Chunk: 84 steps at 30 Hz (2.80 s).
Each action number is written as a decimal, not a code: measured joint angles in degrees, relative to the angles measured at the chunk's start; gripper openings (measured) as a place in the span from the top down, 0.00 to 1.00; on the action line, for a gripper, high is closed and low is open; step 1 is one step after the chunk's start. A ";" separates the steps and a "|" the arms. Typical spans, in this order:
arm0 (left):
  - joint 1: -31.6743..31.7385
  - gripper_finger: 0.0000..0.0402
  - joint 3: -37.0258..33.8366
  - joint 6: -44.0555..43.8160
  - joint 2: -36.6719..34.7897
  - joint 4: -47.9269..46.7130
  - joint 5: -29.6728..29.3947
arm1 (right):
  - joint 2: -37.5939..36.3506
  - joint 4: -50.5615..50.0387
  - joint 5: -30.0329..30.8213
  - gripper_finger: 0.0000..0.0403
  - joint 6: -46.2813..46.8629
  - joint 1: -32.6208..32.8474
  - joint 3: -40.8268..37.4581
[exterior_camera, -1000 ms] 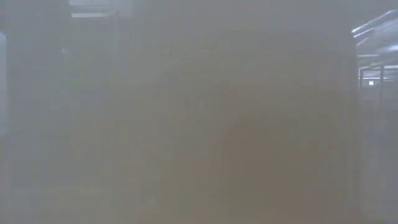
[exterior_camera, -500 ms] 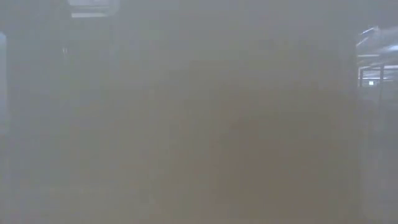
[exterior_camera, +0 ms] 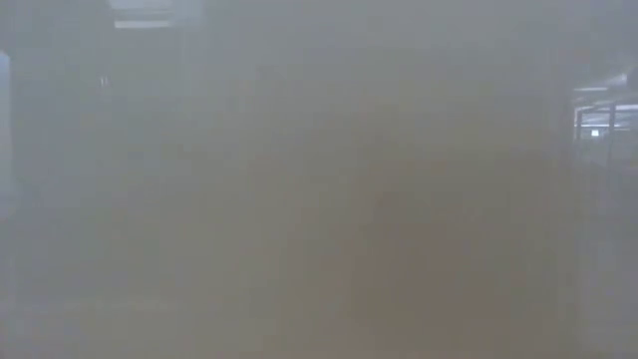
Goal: Sort blocks by size
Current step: Put the large yellow game piece into the transparent bin
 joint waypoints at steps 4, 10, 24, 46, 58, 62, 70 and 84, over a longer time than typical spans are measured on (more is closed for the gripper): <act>0.00 0.76 0.00 -0.02 0.00 0.00 0.00 | 0.00 3.99 -0.66 0.29 -3.49 -1.81 -2.24; 0.00 0.76 -0.01 -0.01 0.01 0.00 -0.01 | 0.00 5.14 -0.86 0.29 -6.01 -2.57 -5.84; -0.02 0.76 -0.02 -0.02 0.02 0.00 -0.02 | -0.15 10.11 -4.45 0.35 -5.36 -2.53 -11.45; 0.00 0.76 -0.02 -0.01 0.01 0.00 -0.02 | -0.02 -3.57 -3.99 0.60 -9.46 -2.49 1.00; -0.02 0.76 0.00 -0.02 0.02 0.00 0.00 | -0.07 -11.56 0.75 0.60 -15.22 -2.63 21.26; 0.00 0.76 -0.01 -0.02 0.01 0.00 -0.02 | -0.02 -11.15 4.80 0.60 -18.53 -5.20 26.03; 0.00 0.76 -0.01 0.00 0.00 -0.02 -0.02 | 2.49 -8.97 5.22 0.60 -27.24 -21.60 26.90; -0.02 0.76 0.00 0.00 0.02 0.09 -0.02 | 21.06 -4.24 1.97 0.60 -32.54 -30.81 26.95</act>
